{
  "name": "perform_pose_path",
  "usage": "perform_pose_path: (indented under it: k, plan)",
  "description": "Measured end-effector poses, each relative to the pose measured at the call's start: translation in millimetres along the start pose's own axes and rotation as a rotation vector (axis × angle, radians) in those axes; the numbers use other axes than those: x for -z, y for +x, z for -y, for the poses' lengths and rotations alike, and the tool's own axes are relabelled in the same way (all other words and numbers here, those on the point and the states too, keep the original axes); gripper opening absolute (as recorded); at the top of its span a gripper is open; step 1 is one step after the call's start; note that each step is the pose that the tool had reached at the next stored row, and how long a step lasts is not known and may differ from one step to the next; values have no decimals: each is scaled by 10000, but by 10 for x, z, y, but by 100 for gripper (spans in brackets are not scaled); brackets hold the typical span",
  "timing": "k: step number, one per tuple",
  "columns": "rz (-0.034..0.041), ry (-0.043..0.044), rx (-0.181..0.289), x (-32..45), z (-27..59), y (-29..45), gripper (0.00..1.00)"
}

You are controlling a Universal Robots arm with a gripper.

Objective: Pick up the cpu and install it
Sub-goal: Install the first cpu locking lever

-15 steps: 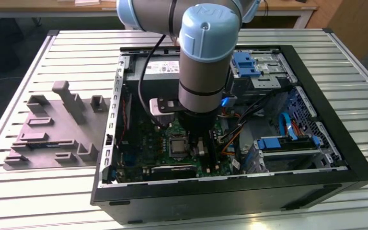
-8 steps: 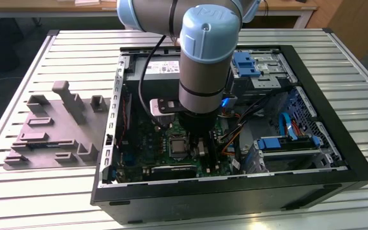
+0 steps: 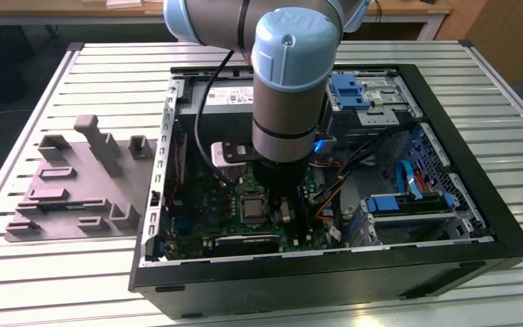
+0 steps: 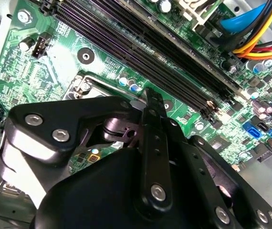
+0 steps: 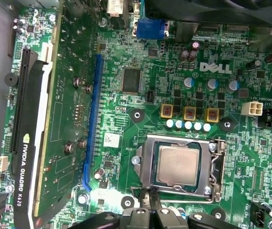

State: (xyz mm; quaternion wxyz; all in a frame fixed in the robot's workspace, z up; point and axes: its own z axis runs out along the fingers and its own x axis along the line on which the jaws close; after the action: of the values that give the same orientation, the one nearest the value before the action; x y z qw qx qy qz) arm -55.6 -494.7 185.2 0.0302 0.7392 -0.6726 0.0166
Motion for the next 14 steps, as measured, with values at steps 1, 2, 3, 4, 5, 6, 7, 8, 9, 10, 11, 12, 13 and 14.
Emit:
perform_pose_path:
  k: [1,2,3,4,5,6,7,8,9,10,11,12,13,14]
  plan:
    - [1,4,0,1,-2,1,11]
    - [3,7,-1,2,-5,2,11]
    - [3,11,-2,4,-6,3,11]
    - [3,14,-1,7,-8,4,11]
    - [6,17,-3,11,-13,5,11]
    - [7,21,-3,13,-14,7,11]
    - [5,21,-2,18,-14,8,11]
    - [4,22,-2,22,-15,10,11]
    - [9,24,-2,27,-15,10,11]
    - [10,25,-2,33,-15,11,11]
    - [11,25,-2,38,-15,11,11]
    - [9,24,-2,44,-15,12,11]
    - [7,23,-2,52,-16,13,11]
    - [9,24,-2,60,-16,14,11]
